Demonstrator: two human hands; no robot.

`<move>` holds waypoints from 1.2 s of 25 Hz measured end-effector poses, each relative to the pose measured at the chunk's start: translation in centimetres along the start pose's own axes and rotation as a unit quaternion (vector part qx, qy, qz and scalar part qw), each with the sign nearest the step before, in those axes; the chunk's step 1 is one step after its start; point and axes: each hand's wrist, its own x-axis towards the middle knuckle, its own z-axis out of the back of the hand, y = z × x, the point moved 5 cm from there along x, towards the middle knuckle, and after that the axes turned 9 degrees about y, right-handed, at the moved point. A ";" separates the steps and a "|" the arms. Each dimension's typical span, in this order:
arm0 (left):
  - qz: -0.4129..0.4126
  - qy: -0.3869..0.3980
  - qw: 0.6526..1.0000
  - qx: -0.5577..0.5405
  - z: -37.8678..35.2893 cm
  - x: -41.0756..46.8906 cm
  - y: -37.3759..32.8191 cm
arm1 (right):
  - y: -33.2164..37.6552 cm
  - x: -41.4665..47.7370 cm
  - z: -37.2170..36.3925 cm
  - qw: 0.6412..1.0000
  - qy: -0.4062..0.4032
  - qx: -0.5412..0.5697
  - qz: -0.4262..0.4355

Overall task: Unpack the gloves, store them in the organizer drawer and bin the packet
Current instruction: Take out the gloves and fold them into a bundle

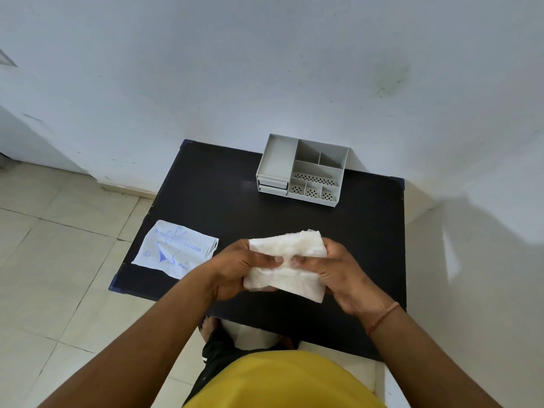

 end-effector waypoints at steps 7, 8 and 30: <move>0.016 0.014 1.000 -0.012 0.6 -0.5 0.1 | 0.2 -2.1 3.1 0.984 0.128 0.091 -0.086; 0.019 0.018 1.000 0.009 0.5 -0.5 0.0 | -0.1 -1.9 2.9 0.987 0.122 0.058 -0.091; -0.009 0.076 0.992 -0.101 -1.6 1.4 0.7 | -4.3 -1.4 -0.9 0.942 -0.063 0.324 -0.066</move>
